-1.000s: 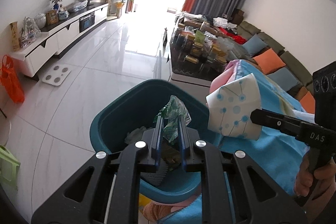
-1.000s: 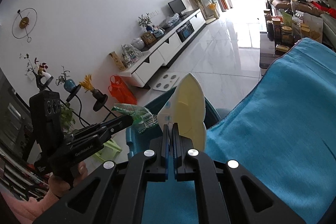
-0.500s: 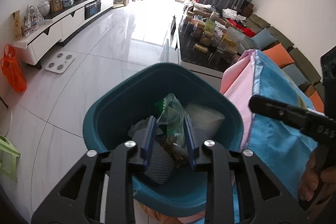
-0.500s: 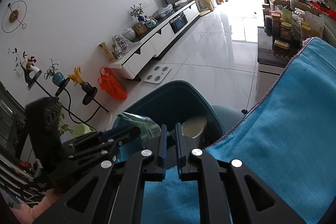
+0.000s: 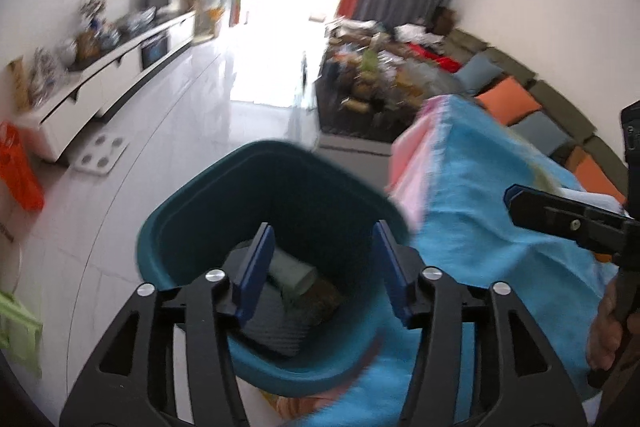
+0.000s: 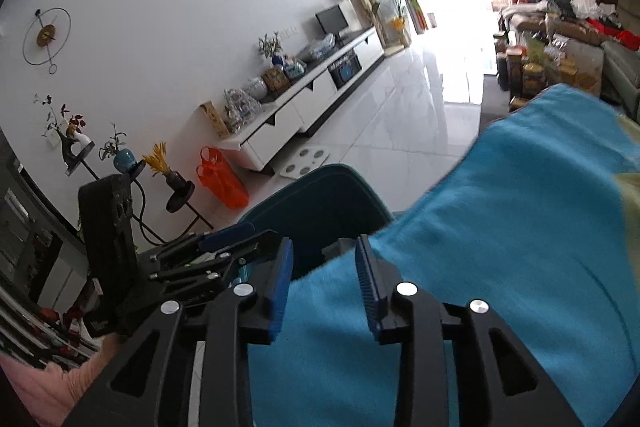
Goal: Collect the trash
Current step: 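Open both grippers to drop the wrapper and cup into the bin, then move both open grippers back over the trash on the table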
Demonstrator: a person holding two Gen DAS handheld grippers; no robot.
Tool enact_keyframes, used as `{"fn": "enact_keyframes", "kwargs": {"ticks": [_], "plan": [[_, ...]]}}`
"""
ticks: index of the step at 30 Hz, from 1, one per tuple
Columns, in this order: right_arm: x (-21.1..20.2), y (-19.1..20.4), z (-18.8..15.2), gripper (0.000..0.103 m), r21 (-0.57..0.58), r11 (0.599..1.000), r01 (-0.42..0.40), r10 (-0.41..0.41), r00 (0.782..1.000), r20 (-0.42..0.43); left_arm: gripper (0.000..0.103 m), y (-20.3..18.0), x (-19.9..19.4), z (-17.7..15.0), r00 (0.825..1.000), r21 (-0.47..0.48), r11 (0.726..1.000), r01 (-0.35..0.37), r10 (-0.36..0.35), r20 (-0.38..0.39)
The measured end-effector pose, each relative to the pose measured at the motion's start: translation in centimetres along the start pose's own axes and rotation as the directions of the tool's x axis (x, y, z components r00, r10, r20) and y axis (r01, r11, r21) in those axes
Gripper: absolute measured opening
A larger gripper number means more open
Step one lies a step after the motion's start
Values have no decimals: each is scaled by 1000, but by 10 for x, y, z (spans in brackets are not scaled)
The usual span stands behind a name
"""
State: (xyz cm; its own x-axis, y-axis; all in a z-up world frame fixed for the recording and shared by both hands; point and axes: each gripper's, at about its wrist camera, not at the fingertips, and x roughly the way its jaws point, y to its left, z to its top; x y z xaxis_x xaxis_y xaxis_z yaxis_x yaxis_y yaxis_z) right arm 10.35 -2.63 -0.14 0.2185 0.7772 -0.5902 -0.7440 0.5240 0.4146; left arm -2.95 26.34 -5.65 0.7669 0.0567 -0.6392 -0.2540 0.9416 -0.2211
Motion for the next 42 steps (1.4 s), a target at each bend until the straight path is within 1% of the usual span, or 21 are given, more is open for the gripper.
{"fn": "enact_keyframes", "kwargs": {"ticks": [2,6,9,11,14,18,22,27,30,32,35,37,38,39,40,42], "plan": [[-22,-5,-7,34,6,1000,16,-16,999,30,59,-22,-10,0,999,50,998,46,-47,24],[-63,-19,-21,36,40,997,60,-63,994,87,61,-65,-19,1,988,135,981,142,-148,33],[-99,-34,-36,36,85,990,112,-123,983,134,61,-102,-20,0,975,195,957,214,-222,18],[-121,-45,-48,36,122,982,145,-163,973,161,61,-128,-17,-2,963,234,936,264,-271,-3],[-152,-60,-65,36,186,965,187,-222,956,191,61,-162,-10,-5,949,281,909,309,-314,-32],[-190,-83,-92,36,274,928,252,-316,923,218,61,-203,3,-6,930,333,871,362,-361,-68],[-217,-102,-116,36,347,889,298,-388,893,228,61,-235,17,-5,905,342,839,423,-408,-119],[-245,-122,-143,36,423,840,339,-463,855,233,61,-274,25,-8,884,380,800,465,-441,-152],[-258,-131,-158,41,453,812,367,-503,834,226,61,-296,28,-10,872,401,775,488,-457,-176],[-269,-138,-170,42,478,787,389,-538,813,224,61,-308,30,-12,867,417,762,496,-460,-190],[-289,-147,-188,43,525,744,413,-586,781,216,61,-319,33,-14,861,424,750,507,-463,-210],[-303,-152,-200,46,555,712,430,-620,757,208,61,-325,37,-13,858,423,748,512,-464,-219],[-311,-154,-209,47,576,688,441,-642,740,201,62,-327,38,-13,855,420,745,518,-467,-226],[-318,-156,-216,49,595,669,446,-659,727,195,62,-328,38,-13,852,418,743,522,-469,-231],[-324,-160,-223,49,616,651,443,-668,720,189,62,-330,38,-14,847,417,738,530,-474,-239],[-330,-165,-233,49,647,630,430,-674,716,180,62,-336,37,-19,837,421,723,548,-485,-255]]}}
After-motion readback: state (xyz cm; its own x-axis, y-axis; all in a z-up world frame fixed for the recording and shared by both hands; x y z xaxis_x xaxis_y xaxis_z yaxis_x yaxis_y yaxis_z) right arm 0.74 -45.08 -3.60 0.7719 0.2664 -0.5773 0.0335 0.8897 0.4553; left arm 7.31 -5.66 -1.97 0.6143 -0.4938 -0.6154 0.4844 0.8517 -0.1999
